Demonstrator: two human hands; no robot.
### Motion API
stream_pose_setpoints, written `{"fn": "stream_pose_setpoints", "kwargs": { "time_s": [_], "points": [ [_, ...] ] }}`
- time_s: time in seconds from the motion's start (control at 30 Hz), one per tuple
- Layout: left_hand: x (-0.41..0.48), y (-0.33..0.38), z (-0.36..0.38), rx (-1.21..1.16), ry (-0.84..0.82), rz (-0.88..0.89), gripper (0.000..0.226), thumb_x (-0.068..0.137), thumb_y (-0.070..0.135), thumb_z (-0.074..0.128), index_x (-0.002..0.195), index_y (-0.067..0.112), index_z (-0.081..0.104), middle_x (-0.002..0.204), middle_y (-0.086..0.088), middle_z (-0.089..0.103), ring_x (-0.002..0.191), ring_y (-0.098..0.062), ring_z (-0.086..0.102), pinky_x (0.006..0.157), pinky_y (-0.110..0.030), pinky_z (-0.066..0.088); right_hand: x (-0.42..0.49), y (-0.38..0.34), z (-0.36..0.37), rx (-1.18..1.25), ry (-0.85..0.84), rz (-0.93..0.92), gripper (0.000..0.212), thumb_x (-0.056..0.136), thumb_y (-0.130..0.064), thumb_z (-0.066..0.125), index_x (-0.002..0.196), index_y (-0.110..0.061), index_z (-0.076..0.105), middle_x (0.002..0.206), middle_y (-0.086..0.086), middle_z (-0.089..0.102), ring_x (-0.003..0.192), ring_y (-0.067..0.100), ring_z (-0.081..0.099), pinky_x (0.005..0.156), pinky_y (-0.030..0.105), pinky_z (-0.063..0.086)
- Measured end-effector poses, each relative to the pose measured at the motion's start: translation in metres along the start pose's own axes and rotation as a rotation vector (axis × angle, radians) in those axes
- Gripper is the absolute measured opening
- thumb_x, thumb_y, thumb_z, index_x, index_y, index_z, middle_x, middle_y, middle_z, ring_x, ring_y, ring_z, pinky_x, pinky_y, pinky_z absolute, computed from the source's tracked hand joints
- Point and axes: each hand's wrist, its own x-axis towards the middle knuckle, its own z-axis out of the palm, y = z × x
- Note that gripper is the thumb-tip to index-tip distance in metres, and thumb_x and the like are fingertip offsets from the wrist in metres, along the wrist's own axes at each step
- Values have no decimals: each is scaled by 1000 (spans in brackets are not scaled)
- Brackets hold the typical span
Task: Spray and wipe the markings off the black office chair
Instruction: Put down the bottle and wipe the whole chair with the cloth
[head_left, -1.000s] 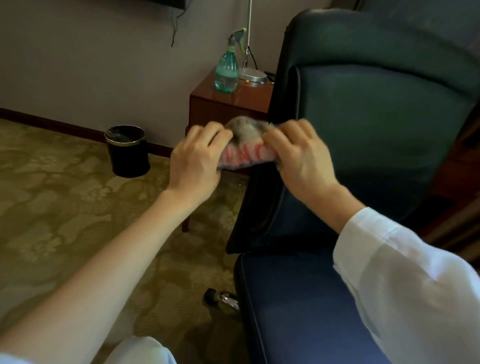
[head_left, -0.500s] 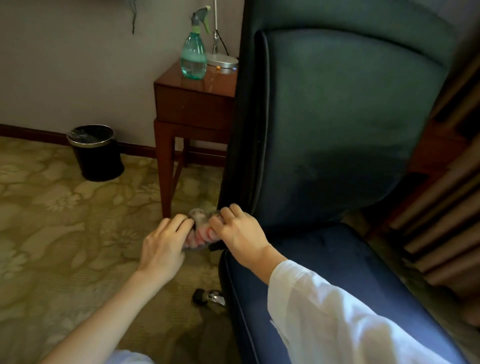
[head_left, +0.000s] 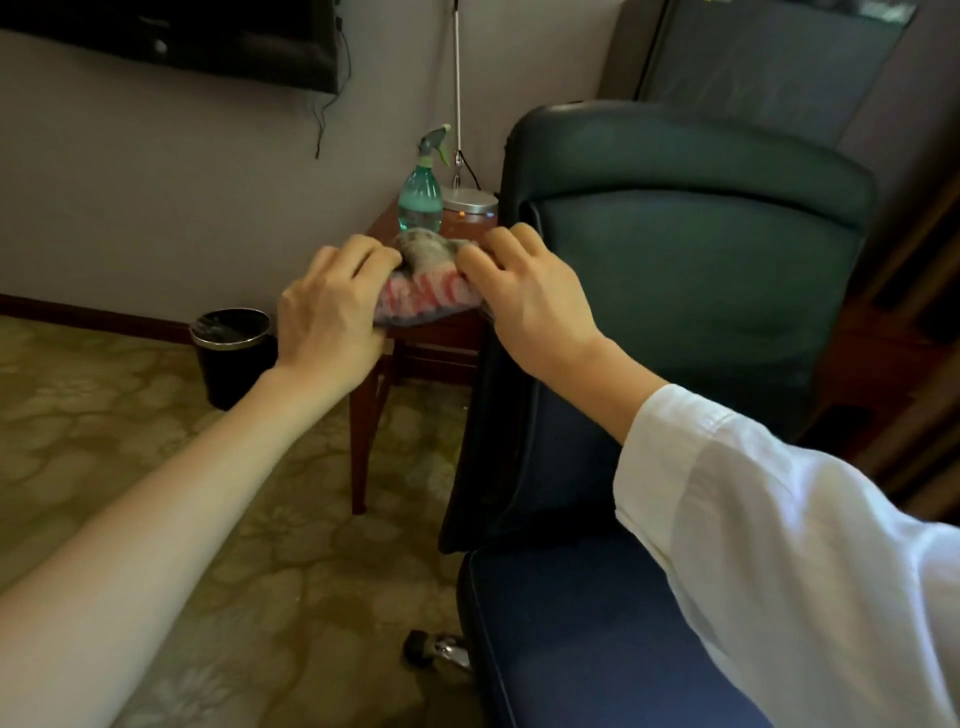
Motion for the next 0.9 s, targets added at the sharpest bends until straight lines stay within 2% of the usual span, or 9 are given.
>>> {"fn": "stream_pose_setpoints", "kwargs": {
  "time_s": [0.1,0.2,0.27,0.4,0.5,0.6,0.73,0.83,0.9],
  "points": [
    [4,-6,1,-7,38,-17,50,69,-2,68,116,10,58,117,-7,56,97,-34,53,61,-43,49,5,-7,7,9,56,43,39,60,7,76,97,-1,65,84,17,61,73,35,56,49,26,27],
    [-29,-9,23,-5,-26,-21,54,65,-5,69,115,10,58,115,-7,56,96,-33,54,58,-39,48,-26,-25,32,40,22,63,35,61,6,75,94,-1,64,81,18,58,71,35,54,46,29,32],
    [-65,-13,46,-24,-109,-24,56,62,-6,71,114,11,59,114,-6,57,95,-32,55,57,-38,49,-61,-41,55,54,-53,60,37,59,3,77,93,-2,64,81,17,58,71,35,55,45,32,39],
    [-137,-19,89,-52,-303,-19,60,57,-3,77,113,13,62,110,-3,58,92,-28,57,56,-35,51,-128,-76,96,90,-241,34,50,46,-5,85,86,-8,55,79,13,60,70,33,59,44,29,41],
    [-175,-15,109,-63,-415,-35,61,52,0,81,109,14,65,106,-2,60,87,-27,59,53,-34,52,-158,-94,114,89,-415,50,56,28,-13,92,77,-12,66,77,8,64,68,28,63,43,24,44],
    [-197,-10,115,-60,-498,-36,63,48,4,85,106,16,67,103,0,61,83,-25,61,50,-33,51,-174,-103,122,108,-513,81,58,24,-17,93,77,-14,69,76,6,66,66,25,64,42,23,45],
    [-190,-12,107,-68,-485,-62,64,49,4,85,109,15,66,104,0,61,86,-24,60,55,-32,52,-171,-100,118,125,-502,115,65,25,-15,94,84,-13,66,78,6,64,67,25,62,41,24,44],
    [-166,-12,90,-59,-428,-43,60,53,2,82,110,14,64,105,-1,60,87,-25,59,55,-34,53,-158,-90,102,136,-409,114,67,36,-11,92,96,-10,61,81,8,62,68,28,61,44,27,45],
    [-149,-8,75,-52,-387,-16,58,55,2,81,109,14,64,104,-1,60,87,-25,58,54,-34,51,-148,-82,85,136,-344,114,61,44,-9,91,98,-7,64,83,10,63,69,29,60,46,27,46]
  ]
}}
